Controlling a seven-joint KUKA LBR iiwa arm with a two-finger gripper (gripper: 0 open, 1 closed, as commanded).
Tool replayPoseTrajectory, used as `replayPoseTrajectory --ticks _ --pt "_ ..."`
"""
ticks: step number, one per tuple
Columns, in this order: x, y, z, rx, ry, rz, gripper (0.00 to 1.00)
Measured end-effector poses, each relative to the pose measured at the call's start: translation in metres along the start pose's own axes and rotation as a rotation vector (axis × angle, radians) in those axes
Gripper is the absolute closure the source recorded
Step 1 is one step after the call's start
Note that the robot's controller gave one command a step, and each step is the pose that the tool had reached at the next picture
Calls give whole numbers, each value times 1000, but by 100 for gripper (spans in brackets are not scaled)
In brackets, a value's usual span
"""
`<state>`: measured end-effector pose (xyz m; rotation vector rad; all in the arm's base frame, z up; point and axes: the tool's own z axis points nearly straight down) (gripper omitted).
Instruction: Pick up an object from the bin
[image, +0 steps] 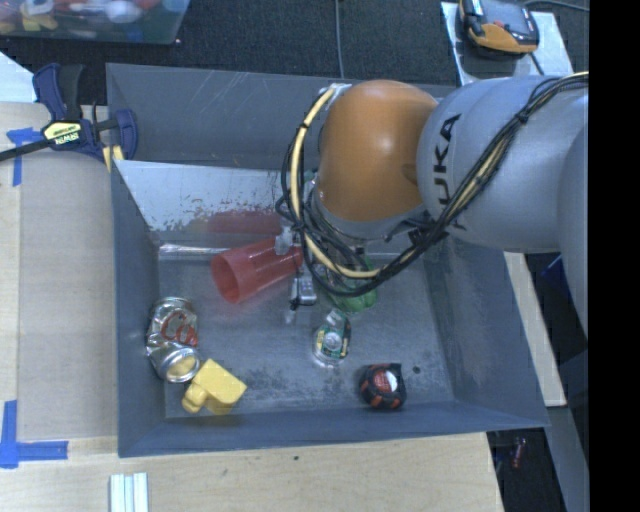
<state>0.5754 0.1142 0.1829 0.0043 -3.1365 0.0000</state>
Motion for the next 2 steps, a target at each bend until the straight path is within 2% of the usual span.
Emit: replayPoseTrajectory --ticks 1,2 --pt "-2 -1 -5 -1 -9 3 0" --pt "-42 6 73 -1 -20 -130 0"
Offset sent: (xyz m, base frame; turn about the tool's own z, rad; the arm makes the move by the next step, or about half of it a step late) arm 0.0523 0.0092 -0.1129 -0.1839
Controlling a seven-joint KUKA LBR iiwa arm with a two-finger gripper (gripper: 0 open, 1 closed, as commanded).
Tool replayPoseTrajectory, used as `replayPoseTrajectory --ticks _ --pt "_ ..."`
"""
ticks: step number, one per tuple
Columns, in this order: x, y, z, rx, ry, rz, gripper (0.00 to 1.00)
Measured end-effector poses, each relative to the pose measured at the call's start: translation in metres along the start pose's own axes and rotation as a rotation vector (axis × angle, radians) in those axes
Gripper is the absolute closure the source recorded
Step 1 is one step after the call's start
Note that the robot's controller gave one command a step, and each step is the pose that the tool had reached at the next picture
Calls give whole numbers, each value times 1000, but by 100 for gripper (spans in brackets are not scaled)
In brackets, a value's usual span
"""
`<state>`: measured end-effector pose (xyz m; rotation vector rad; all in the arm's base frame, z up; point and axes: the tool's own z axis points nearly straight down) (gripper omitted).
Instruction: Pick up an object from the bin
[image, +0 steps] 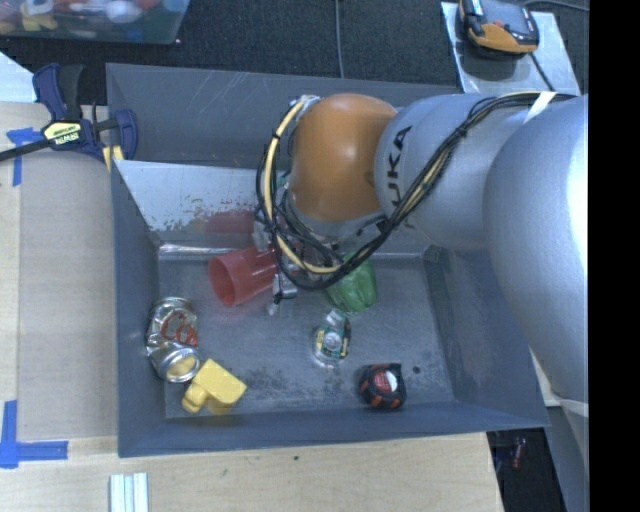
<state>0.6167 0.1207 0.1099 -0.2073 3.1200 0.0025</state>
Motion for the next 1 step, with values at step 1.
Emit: replayPoseTrajectory --ticks 1 --pt "-4 1 2 0 8 -59 0"
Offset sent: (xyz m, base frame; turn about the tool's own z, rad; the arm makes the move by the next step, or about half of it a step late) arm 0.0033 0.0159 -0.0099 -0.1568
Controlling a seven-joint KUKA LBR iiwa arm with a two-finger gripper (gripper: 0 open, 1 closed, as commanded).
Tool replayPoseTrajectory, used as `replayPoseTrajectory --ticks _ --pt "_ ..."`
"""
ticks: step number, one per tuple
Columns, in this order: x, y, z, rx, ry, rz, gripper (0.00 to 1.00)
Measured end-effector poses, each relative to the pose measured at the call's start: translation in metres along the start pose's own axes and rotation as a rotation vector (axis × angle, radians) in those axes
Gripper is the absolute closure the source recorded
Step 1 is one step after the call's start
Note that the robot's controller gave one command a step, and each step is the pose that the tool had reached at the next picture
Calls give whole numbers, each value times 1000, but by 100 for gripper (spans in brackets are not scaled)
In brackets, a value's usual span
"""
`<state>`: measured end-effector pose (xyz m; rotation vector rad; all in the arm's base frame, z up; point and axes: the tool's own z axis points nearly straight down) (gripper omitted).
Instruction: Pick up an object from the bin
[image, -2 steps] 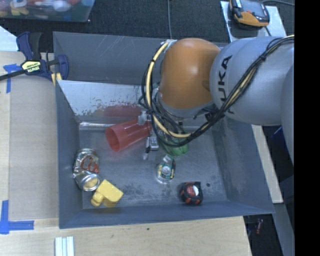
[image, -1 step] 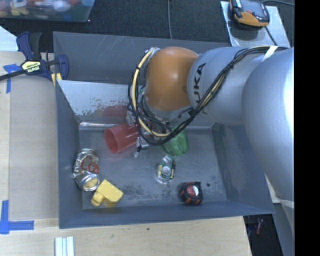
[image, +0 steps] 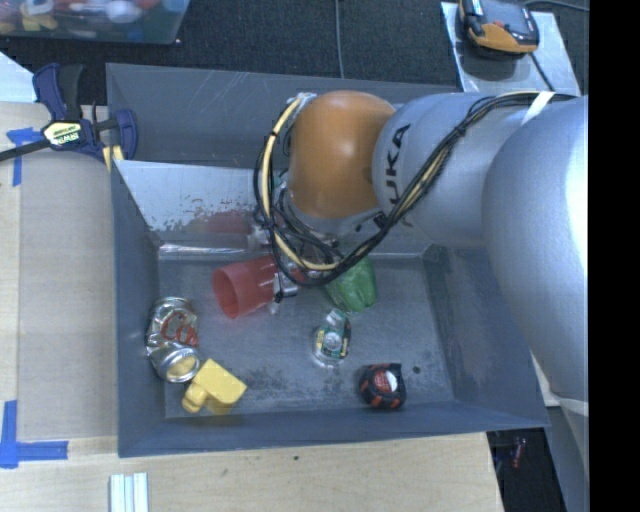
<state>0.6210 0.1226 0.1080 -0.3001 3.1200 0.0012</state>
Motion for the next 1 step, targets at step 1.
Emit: replayPoseTrajectory --ticks 1 --pt "-2 13 8 0 -10 -98 0"
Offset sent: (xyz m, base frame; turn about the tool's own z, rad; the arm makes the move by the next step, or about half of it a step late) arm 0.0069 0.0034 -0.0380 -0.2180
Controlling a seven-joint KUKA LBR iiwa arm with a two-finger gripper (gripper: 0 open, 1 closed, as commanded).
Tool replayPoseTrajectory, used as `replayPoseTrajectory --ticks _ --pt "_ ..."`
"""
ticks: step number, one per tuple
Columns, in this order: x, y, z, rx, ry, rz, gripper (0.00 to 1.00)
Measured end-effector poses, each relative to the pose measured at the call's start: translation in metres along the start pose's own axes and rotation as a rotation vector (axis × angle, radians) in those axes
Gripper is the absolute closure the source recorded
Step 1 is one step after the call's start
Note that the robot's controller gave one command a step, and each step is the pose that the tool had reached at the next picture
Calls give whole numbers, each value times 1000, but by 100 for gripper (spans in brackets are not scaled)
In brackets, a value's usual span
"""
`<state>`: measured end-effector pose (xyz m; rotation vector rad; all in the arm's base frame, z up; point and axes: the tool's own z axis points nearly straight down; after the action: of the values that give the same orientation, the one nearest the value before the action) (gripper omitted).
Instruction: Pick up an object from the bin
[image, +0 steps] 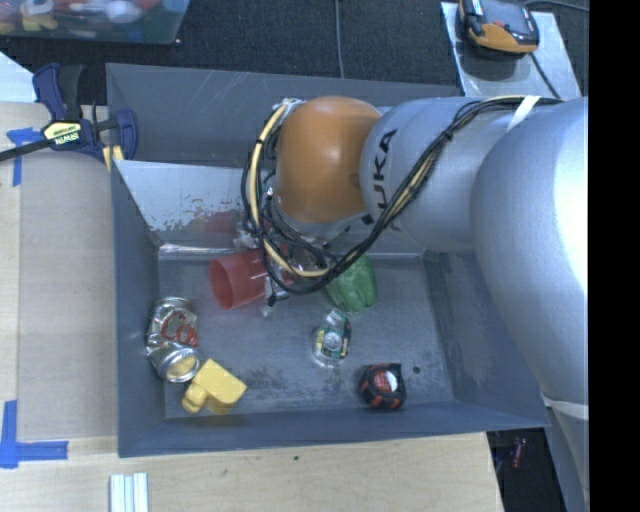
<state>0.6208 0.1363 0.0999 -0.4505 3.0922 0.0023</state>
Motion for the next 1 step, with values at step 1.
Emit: replayPoseTrajectory --ticks 1 --pt "-3 -9 21 0 2 -90 0"
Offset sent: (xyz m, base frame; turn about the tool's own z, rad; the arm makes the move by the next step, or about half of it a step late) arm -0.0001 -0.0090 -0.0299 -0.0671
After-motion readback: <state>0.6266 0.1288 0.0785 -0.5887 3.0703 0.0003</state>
